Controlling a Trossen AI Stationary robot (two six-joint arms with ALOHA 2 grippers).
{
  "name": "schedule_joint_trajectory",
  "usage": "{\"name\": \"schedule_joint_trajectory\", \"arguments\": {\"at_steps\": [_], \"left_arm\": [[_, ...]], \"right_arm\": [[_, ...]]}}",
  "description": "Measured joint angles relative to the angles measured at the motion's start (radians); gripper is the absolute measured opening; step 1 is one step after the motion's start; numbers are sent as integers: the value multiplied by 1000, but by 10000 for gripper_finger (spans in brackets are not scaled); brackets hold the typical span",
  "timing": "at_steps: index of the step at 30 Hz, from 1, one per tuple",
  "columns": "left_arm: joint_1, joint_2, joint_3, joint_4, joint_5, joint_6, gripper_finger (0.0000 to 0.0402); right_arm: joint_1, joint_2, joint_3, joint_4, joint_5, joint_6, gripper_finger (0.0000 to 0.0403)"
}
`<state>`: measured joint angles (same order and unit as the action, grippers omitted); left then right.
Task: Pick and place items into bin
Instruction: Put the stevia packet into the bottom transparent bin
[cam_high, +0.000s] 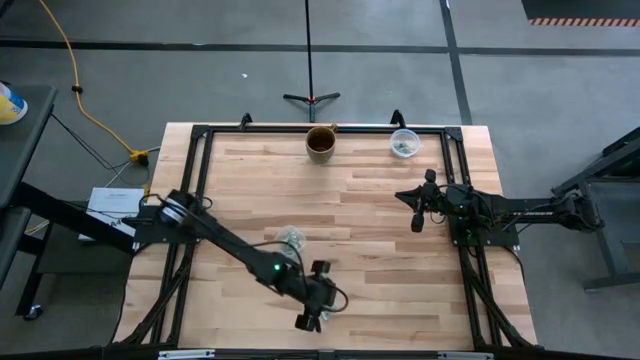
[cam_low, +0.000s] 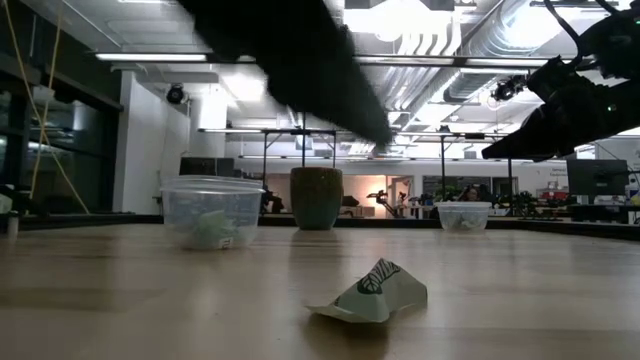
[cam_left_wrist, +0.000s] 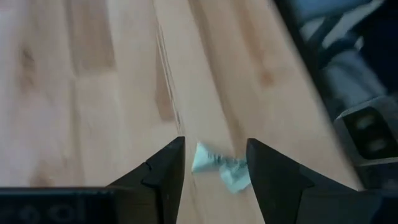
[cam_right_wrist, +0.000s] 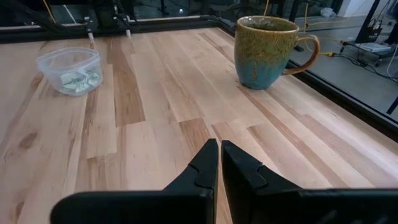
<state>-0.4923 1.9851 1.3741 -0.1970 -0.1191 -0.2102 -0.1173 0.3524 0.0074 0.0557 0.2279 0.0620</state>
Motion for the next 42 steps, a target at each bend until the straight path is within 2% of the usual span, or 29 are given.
{"name": "schedule_joint_trajectory", "arguments": {"at_steps": [7, 18, 24, 28, 32, 42], "left_arm": [[2, 80, 0, 87, 3, -4, 225], [0, 93, 0, 96, 60, -85, 330], [1, 148, 0, 104, 80, -87, 350], [1, 159, 2, 117, 72, -83, 338], [1, 161, 1, 121, 71, -75, 306], [4, 173, 2, 94, 55, -71, 151]], "right_arm": [[0, 7, 0, 5, 1, 0, 12], [0, 8, 0, 2, 4, -2, 12], [0, 8, 0, 2, 4, -2, 12], [0, 8, 0, 1, 4, -2, 12], [0, 8, 0, 1, 4, -2, 12], [0, 8, 0, 0, 4, 0, 12]]}}
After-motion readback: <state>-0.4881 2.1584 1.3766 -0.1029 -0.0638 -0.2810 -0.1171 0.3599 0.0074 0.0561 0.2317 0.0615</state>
